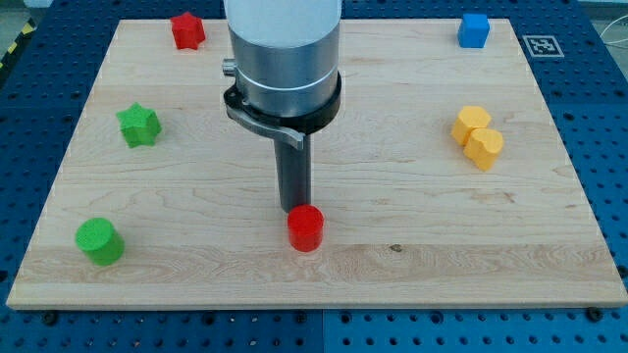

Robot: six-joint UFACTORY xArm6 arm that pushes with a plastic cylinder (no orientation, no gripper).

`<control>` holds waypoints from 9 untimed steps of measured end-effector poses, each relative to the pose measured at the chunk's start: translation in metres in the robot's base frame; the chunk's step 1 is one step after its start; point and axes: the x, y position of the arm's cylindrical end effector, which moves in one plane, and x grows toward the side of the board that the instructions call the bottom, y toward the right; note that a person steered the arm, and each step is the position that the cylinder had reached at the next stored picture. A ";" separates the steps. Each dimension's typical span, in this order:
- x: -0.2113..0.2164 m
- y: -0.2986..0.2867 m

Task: Slide yellow hexagon along with yellow heart down towards bottom right

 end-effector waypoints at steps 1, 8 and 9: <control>0.010 0.000; -0.040 -0.006; -0.064 -0.006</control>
